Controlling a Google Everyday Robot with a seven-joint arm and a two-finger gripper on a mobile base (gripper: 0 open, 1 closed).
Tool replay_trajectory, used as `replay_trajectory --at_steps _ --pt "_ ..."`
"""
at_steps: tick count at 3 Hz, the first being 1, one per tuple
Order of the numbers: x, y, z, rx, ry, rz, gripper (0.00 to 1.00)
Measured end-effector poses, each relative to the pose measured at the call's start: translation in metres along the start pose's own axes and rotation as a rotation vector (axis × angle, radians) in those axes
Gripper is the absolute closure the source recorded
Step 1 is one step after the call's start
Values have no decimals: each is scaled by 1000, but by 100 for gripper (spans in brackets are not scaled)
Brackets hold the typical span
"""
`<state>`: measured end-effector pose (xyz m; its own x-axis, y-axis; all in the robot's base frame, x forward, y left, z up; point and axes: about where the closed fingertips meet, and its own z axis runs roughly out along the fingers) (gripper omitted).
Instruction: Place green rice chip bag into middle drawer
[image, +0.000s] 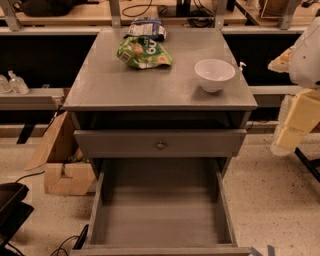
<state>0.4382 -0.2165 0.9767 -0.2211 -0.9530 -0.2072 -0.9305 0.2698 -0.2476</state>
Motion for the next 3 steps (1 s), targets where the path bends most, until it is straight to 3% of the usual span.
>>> replay_trajectory --at_steps 1,2,3 --pt "0 0 0 0 0 0 0" --pt "-19 -18 8 44 -21 -34 0" --pt "-70 -80 22 157 -124 -151 0"
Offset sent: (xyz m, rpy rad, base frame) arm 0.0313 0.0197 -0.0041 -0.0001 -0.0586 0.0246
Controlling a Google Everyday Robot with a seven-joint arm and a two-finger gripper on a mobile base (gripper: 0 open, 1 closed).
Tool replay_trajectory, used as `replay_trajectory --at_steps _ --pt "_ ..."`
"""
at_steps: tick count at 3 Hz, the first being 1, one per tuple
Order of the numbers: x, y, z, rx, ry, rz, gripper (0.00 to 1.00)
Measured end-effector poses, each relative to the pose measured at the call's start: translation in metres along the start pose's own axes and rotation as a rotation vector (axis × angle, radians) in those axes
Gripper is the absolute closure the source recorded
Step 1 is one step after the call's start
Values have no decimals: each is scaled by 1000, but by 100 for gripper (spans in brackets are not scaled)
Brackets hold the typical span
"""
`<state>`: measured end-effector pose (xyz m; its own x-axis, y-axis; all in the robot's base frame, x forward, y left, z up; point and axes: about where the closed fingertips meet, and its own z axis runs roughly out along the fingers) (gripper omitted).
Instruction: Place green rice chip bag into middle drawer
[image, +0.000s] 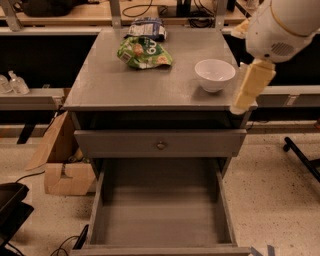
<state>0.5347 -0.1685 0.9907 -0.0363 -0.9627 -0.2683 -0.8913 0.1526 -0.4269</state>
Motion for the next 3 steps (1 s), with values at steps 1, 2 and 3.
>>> replay_trajectory --at_steps 1,2,3 --pt "-49 -72 21 145 -140 -135 0" --pt "-107 -143 34 262 -270 -252 0" --pt "-114 -146 44 251 -268 -267 0"
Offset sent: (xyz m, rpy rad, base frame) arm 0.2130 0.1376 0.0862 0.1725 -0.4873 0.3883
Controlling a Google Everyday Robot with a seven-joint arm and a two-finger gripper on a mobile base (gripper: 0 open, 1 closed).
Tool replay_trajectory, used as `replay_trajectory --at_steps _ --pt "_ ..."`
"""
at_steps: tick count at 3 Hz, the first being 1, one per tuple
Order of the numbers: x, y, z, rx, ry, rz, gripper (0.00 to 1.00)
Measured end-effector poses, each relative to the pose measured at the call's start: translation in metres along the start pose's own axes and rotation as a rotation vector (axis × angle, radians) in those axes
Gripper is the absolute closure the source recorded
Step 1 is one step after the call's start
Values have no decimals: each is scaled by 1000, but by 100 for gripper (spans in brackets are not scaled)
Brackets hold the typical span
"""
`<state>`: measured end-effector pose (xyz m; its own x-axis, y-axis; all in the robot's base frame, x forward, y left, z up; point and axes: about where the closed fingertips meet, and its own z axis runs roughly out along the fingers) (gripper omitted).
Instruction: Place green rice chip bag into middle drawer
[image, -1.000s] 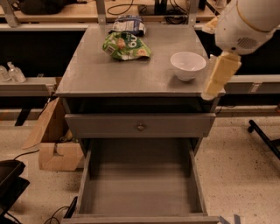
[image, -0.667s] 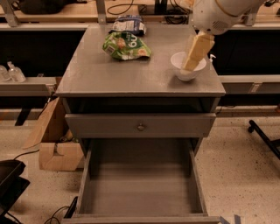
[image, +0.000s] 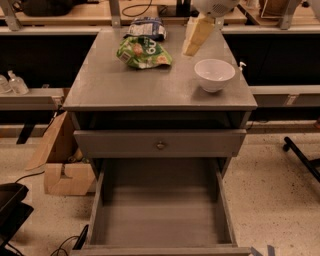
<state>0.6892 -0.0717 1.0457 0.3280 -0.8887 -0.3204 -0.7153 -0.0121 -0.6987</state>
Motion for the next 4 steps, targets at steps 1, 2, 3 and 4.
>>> replay_trajectory --at_steps 1,2,3,4 --pt "5 -18 41 -17 6 -41 0" --pt "8 -42 86 -24 8 -68 0" --pt "5 -58 125 -22 -1 -81 0" --pt "4 -64 162 -28 5 -87 0"
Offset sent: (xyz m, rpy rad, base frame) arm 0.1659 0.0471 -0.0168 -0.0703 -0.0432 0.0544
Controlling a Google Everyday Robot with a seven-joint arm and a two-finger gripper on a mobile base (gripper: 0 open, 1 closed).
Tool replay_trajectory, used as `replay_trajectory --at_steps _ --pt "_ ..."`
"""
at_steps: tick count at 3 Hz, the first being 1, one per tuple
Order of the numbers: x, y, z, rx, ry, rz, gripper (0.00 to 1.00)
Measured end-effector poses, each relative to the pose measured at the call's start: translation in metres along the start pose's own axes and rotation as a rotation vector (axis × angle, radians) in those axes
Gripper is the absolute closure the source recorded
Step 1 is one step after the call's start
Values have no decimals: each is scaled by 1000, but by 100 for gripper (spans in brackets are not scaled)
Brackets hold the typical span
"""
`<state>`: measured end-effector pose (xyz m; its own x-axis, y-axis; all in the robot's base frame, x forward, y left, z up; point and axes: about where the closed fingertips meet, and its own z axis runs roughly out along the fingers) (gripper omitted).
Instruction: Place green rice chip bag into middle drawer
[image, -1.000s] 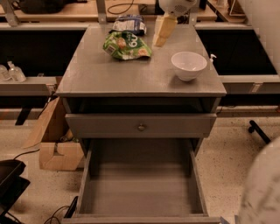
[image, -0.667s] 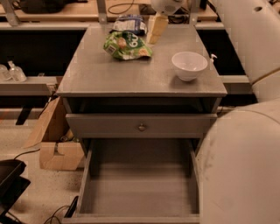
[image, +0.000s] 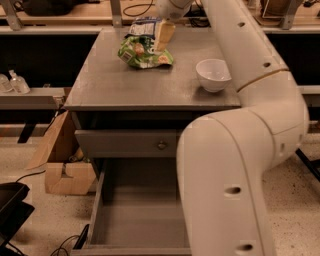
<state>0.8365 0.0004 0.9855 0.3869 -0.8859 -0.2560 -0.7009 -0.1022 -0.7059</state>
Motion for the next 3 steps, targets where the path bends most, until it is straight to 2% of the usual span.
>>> replay_trajectory --at_steps 1,2,3 --pt "0 3 34 -23 11 7 0" --pt "2 20 75 -83 43 13 0" --pt "3 33 97 -124 65 11 0"
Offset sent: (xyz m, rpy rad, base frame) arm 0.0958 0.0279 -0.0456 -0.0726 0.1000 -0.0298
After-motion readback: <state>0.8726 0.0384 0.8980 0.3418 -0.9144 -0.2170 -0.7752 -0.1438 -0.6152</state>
